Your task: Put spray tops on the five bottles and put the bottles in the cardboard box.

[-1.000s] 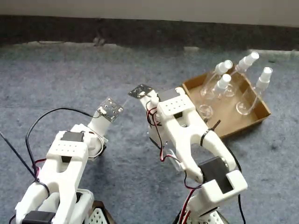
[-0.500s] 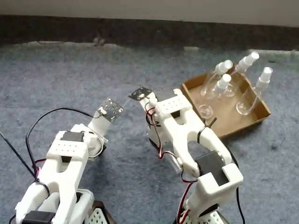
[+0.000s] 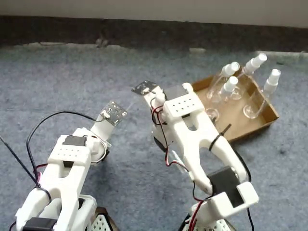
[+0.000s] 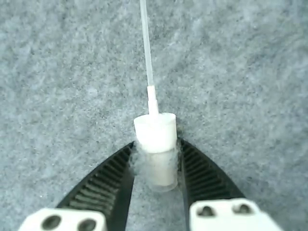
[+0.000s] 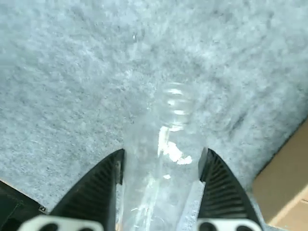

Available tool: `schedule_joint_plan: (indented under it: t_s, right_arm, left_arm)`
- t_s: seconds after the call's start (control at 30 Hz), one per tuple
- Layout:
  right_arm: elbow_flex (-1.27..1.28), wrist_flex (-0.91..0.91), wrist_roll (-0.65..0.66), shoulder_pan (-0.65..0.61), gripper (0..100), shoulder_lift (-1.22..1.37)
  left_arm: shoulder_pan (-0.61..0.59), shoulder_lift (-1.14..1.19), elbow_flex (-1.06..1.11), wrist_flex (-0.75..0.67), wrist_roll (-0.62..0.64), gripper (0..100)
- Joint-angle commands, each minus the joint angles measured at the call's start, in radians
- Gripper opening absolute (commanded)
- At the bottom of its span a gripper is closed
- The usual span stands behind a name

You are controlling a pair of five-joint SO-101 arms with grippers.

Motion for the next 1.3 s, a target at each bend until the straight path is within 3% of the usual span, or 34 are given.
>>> schedule_joint_plan:
  t_s: [0.0,0.2,0.5,0.73,0.9,1.1,1.27]
  right_arm:
    - [-0.042,0.042,0.002,-0.008,8.4,-0.219]
    - [0.117,-0.005,0.002,-0.005,8.4,-0.492]
    - [0.641,-0.369,0.000,-0.004,8.4,-0.897]
    - [0.905,-0.590,-0.196,0.054,8.4,-1.199]
    - [1.046,-0.705,-0.201,0.108,8.4,-1.260]
    - [1.256,-0.977,-0.203,0.111,8.4,-1.265]
    - [1.351,-1.066,-0.203,0.108,8.4,-1.265]
  left_arm:
    - [0.016,0.002,0.002,-0.015,-0.012,0]
    - [0.016,0.002,0.002,-0.015,-0.014,0]
    - [0.016,0.002,0.002,-0.015,-0.014,0]
    - [0.016,0.002,0.002,-0.015,-0.014,0]
    - [0.016,0.002,0.002,-0.015,-0.014,0]
    - [0.015,0.002,0.001,-0.012,-0.017,0]
    - [0.018,0.002,-0.005,-0.012,-0.107,0]
